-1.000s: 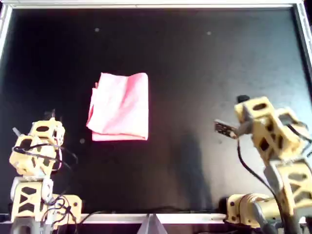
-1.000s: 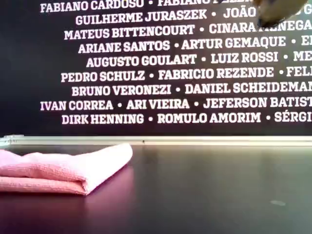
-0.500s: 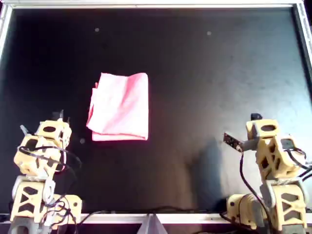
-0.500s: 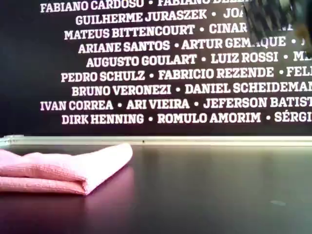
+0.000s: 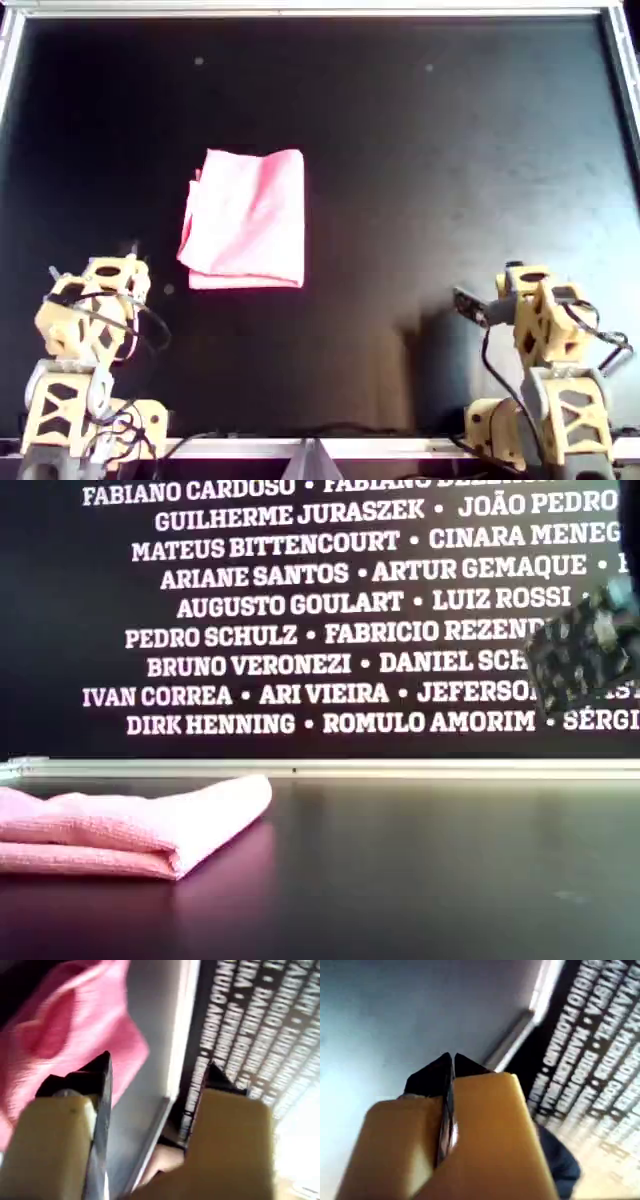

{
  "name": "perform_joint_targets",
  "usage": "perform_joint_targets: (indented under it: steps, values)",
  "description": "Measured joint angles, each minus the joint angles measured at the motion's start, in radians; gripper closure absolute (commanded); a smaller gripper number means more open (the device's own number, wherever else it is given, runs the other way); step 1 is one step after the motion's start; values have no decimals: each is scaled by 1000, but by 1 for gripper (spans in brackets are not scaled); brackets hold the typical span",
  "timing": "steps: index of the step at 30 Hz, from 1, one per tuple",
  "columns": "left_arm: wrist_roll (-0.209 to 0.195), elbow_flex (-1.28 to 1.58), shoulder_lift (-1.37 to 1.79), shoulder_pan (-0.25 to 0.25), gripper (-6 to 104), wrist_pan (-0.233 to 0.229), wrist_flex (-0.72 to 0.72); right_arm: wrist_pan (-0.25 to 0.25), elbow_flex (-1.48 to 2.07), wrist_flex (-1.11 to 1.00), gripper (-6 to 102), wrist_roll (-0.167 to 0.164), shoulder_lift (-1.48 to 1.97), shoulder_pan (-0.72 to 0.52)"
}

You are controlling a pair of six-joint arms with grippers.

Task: Fold a cloth

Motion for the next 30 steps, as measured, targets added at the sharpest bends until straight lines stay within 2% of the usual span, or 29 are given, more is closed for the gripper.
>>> perform_joint_targets:
  steps: [7,9,15,23,27,30]
  values:
    - [2,0,2,3,95,-6,38,0,17,0,94,0,2,-20]
    - [2,0,2,14,102,-3,38,0,17,0,94,0,2,-21]
    - [-2,0,2,25,98,0,78,0,17,3,94,0,2,-23]
    - [2,0,2,25,98,-11,357,-5,17,43,94,3,2,-23]
    - [2,0,5,25,98,-11,414,-49,17,179,94,6,2,-23]
    - [2,0,8,25,98,-11,423,-106,17,216,94,6,2,-23]
